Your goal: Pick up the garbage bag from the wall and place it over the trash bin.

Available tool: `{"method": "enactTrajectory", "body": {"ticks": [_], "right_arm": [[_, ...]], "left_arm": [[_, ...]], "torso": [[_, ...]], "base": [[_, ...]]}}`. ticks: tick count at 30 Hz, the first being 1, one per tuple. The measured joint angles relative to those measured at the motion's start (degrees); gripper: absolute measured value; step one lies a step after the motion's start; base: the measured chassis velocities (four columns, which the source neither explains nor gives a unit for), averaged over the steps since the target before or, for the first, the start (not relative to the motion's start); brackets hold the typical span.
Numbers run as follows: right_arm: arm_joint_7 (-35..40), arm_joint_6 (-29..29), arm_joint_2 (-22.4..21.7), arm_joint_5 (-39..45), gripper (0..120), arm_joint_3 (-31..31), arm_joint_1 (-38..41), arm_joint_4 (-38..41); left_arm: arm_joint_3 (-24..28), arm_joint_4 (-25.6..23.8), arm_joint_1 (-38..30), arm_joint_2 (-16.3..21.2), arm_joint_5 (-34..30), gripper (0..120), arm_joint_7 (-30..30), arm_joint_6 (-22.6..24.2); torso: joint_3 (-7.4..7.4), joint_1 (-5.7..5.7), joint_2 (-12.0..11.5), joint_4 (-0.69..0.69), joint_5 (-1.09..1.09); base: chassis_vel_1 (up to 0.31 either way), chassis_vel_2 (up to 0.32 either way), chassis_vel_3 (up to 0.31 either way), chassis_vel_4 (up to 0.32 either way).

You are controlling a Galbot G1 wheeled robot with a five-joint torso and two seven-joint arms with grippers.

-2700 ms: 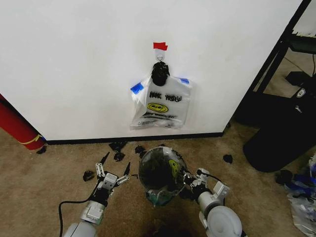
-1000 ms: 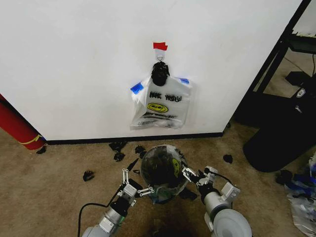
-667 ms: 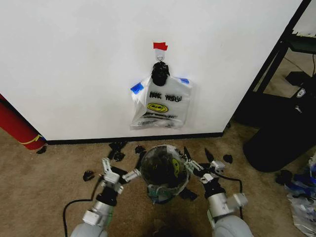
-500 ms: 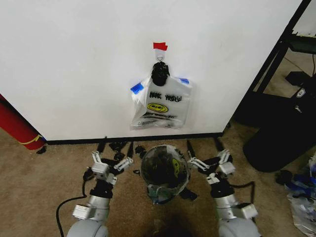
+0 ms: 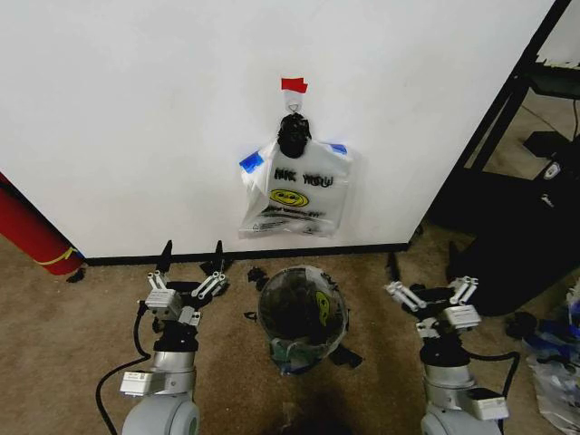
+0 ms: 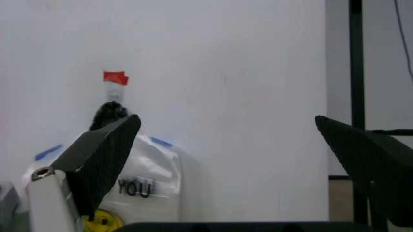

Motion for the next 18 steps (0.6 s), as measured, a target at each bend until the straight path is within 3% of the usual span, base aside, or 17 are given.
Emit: {"method": "enactTrajectory", "body": {"ticks": [18], "right_arm": [[-7.0, -1.4, 4.2, 5.1, 100, 1.4, -0.7, -0.4]], "left_arm": [[-3.9, 1.1, -0.2, 2.5, -1.2, 100, 0.0, 1.3]], "torso": [[0.00, 0.00, 0.0, 0.00, -0.01]], "base": [[0.000, 0.000, 0.000, 0.000]]}}
